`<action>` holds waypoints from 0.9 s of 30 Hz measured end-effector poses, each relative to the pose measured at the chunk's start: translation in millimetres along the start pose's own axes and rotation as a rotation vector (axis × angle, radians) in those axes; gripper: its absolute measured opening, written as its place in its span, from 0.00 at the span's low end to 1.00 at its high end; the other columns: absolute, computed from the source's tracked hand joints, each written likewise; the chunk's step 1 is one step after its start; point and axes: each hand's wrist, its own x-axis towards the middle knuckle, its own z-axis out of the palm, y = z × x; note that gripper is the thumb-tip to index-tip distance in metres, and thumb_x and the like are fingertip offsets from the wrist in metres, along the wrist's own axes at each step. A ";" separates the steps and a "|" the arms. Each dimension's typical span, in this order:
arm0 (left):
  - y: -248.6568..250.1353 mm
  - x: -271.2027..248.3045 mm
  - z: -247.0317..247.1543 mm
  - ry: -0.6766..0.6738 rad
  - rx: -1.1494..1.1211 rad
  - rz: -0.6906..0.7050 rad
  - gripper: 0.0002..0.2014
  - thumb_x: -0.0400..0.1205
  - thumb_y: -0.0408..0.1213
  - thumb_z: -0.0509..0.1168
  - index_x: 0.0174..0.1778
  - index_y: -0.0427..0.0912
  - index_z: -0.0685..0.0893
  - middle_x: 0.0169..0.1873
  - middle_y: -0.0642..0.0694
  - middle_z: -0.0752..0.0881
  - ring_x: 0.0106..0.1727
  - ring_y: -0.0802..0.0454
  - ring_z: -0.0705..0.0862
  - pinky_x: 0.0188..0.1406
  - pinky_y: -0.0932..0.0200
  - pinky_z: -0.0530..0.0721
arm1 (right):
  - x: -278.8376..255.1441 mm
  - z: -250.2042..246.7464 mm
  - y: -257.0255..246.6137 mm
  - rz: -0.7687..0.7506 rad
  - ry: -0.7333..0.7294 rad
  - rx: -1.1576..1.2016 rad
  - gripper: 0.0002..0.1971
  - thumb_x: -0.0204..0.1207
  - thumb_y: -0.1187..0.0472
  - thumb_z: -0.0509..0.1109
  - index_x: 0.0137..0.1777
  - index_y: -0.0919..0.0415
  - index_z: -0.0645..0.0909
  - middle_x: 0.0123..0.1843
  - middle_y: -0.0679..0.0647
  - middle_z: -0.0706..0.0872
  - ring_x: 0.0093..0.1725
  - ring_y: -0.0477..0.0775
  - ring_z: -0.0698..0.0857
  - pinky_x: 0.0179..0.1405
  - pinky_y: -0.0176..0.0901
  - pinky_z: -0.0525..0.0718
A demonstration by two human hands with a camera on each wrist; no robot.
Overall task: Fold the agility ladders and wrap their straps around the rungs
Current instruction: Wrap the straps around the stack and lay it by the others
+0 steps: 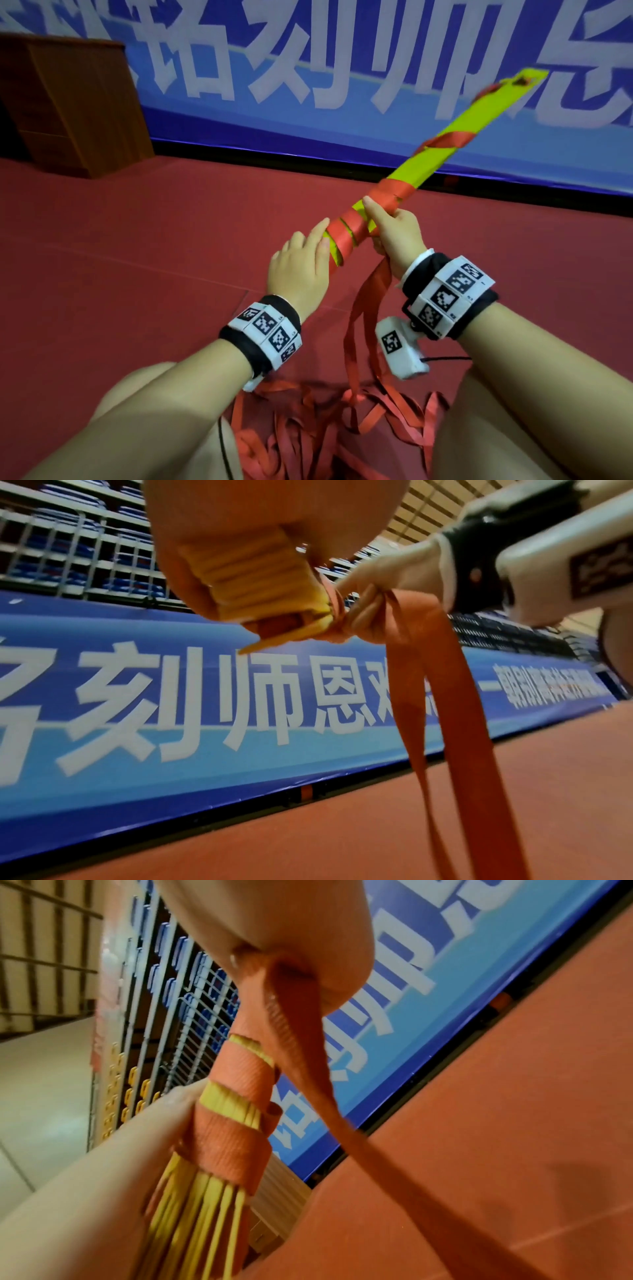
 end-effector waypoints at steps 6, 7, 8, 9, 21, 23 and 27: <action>-9.7 12.3 -9.3 -0.284 -0.361 -0.069 0.35 0.71 0.56 0.74 0.74 0.56 0.73 0.56 0.53 0.84 0.58 0.51 0.82 0.52 0.60 0.77 | 4.5 -17.2 -1.4 0.058 -0.067 0.286 0.15 0.82 0.61 0.66 0.34 0.55 0.69 0.18 0.44 0.62 0.14 0.41 0.59 0.14 0.30 0.58; -10.7 12.9 -11.1 -0.340 -0.436 -0.105 0.32 0.71 0.52 0.78 0.70 0.56 0.75 0.52 0.56 0.85 0.56 0.53 0.84 0.49 0.64 0.78 | 3.9 -18.6 -3.1 0.041 -0.104 0.280 0.14 0.83 0.61 0.66 0.35 0.55 0.70 0.18 0.44 0.62 0.15 0.41 0.59 0.14 0.31 0.58; -11.9 13.2 -11.8 -0.390 -0.513 -0.140 0.29 0.71 0.46 0.80 0.67 0.55 0.76 0.47 0.57 0.85 0.52 0.52 0.86 0.46 0.66 0.80 | 3.3 -19.5 -4.9 0.022 -0.140 0.269 0.14 0.83 0.61 0.65 0.35 0.55 0.70 0.19 0.44 0.62 0.15 0.41 0.59 0.14 0.31 0.58; -12.0 13.3 -12.6 -0.432 -0.640 -0.185 0.28 0.72 0.39 0.79 0.67 0.52 0.77 0.44 0.55 0.86 0.47 0.49 0.87 0.45 0.64 0.84 | 2.6 -20.5 -7.0 0.006 -0.178 0.262 0.13 0.83 0.61 0.65 0.36 0.56 0.70 0.19 0.44 0.62 0.15 0.41 0.59 0.14 0.31 0.58; -31.0 19.4 -16.5 -0.437 -0.805 -0.172 0.36 0.67 0.40 0.79 0.72 0.53 0.75 0.48 0.57 0.87 0.42 0.68 0.86 0.44 0.72 0.81 | 5.8 -23.1 -3.7 0.115 -0.203 0.164 0.16 0.82 0.61 0.67 0.32 0.57 0.71 0.19 0.47 0.64 0.15 0.41 0.57 0.13 0.30 0.55; -29.9 15.7 -13.6 -0.373 -0.705 -0.139 0.38 0.67 0.44 0.79 0.74 0.55 0.73 0.52 0.57 0.86 0.45 0.72 0.84 0.45 0.78 0.77 | 4.7 -18.9 -2.8 0.152 -0.154 0.183 0.18 0.81 0.60 0.68 0.30 0.55 0.70 0.17 0.45 0.64 0.15 0.41 0.57 0.14 0.31 0.54; -23.9 7.7 -13.7 -0.239 -0.498 -0.043 0.38 0.74 0.44 0.77 0.79 0.57 0.68 0.48 0.50 0.86 0.49 0.50 0.85 0.47 0.63 0.77 | 5.9 -13.4 -5.1 0.171 -0.095 0.205 0.19 0.79 0.58 0.70 0.28 0.54 0.69 0.17 0.45 0.65 0.16 0.42 0.56 0.14 0.31 0.54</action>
